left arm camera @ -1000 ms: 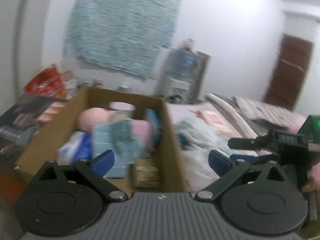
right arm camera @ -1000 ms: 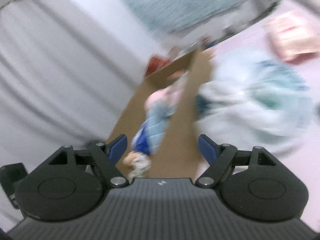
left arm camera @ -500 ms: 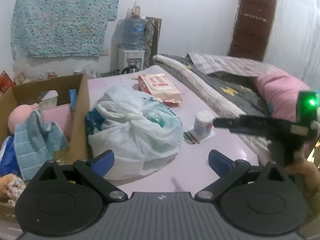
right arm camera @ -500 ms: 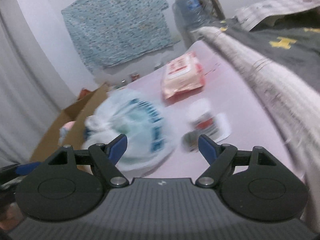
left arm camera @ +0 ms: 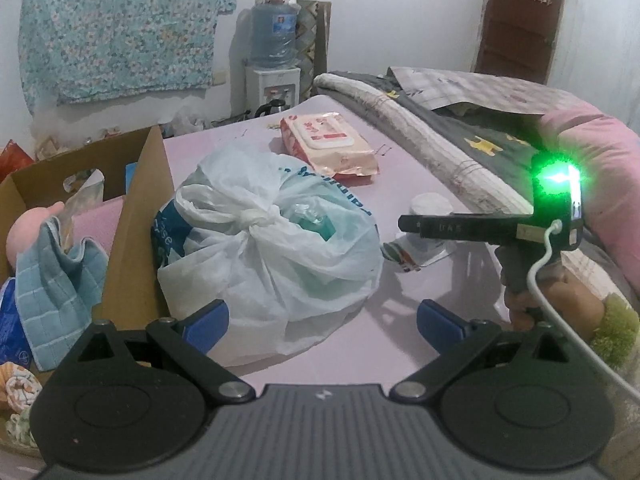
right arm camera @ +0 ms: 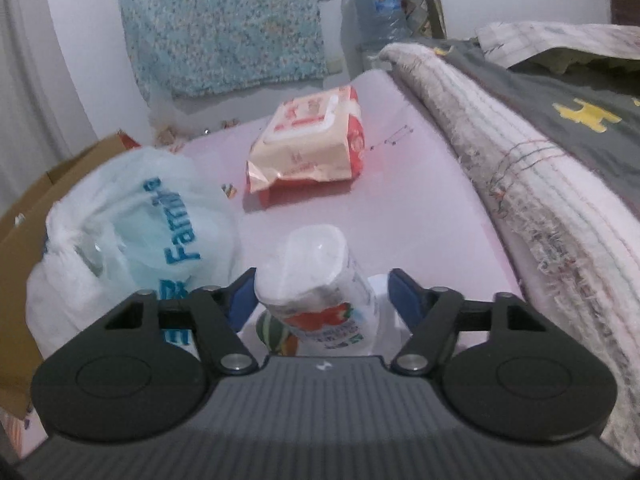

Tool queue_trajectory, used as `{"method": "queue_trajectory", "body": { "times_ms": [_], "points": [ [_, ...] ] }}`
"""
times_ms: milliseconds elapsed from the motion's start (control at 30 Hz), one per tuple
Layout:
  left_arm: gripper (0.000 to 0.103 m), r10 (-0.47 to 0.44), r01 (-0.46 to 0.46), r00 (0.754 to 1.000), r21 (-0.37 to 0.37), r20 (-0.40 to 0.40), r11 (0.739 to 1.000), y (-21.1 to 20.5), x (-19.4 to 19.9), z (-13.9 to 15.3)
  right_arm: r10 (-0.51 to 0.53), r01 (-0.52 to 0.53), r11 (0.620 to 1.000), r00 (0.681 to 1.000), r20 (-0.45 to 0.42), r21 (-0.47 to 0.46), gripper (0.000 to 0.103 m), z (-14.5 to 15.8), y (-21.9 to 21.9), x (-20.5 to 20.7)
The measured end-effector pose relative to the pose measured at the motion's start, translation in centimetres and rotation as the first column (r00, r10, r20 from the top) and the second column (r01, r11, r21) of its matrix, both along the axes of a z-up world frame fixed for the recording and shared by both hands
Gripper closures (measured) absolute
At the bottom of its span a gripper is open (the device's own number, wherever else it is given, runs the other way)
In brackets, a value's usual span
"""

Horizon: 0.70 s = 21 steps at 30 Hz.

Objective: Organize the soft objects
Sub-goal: 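Grasp the white red-labelled tub with the right gripper while the left grips it too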

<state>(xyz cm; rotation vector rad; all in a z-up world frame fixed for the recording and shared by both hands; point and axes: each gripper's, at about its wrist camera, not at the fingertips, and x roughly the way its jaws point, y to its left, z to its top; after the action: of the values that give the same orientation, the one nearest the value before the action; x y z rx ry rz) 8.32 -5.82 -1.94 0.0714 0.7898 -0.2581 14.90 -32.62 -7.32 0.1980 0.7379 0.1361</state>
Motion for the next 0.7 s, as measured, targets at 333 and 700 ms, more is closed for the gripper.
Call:
{"method": "queue_trajectory", "body": {
  "times_ms": [333,700],
  "points": [
    [0.002,-0.006,0.006,1.0,-0.011,0.006,1.0,-0.1,-0.3,0.0,-0.058,0.062,0.966,0.998,-0.023,0.252,0.043,0.0,-3.0,-2.0],
    [0.006,-0.137,0.135,0.99,-0.078,-0.017,0.988,-2.5,-2.7,-1.2,-0.015,0.167,0.693,0.976,-0.217,0.702,0.045,-2.9,-4.5,-7.1]
  ]
}}
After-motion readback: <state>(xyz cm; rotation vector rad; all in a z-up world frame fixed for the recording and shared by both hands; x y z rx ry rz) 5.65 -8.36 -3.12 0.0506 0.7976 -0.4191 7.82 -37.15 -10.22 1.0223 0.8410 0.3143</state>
